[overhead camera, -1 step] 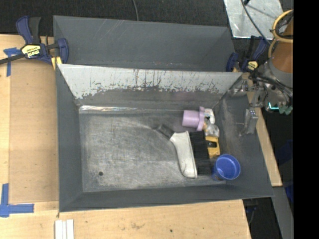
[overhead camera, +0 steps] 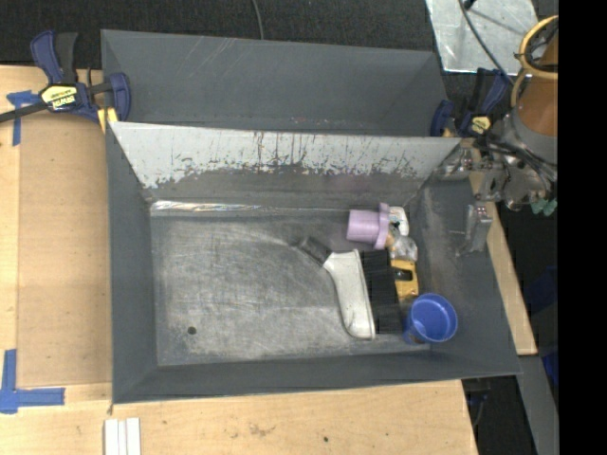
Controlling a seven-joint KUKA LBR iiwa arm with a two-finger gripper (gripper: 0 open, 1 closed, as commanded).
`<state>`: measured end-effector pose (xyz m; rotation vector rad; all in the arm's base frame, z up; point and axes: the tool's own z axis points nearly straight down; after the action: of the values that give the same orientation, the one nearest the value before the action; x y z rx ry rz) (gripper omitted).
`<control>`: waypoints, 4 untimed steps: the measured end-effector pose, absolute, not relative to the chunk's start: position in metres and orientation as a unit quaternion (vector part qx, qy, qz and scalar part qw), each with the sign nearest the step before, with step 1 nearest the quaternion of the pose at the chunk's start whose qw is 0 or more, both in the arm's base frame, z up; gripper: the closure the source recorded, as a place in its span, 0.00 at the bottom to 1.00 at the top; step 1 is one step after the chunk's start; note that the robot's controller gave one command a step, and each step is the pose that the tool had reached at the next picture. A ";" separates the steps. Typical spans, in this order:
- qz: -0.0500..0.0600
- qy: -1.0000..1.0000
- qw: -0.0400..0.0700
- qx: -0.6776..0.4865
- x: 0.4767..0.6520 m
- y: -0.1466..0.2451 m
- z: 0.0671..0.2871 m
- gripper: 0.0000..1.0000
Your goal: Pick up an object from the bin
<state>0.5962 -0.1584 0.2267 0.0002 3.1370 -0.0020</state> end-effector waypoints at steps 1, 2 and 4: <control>-0.001 1.000 0.004 0.011 0.615 -0.136 0.143 0.00; 0.000 1.000 0.000 0.029 0.618 -0.133 0.111 0.00; 0.000 0.994 0.007 0.107 0.610 -0.095 0.076 0.00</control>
Offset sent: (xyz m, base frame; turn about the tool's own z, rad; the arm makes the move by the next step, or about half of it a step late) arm 0.0299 0.0199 -0.0667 0.1369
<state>0.6100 -0.0950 0.0761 0.3360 3.1093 -0.0007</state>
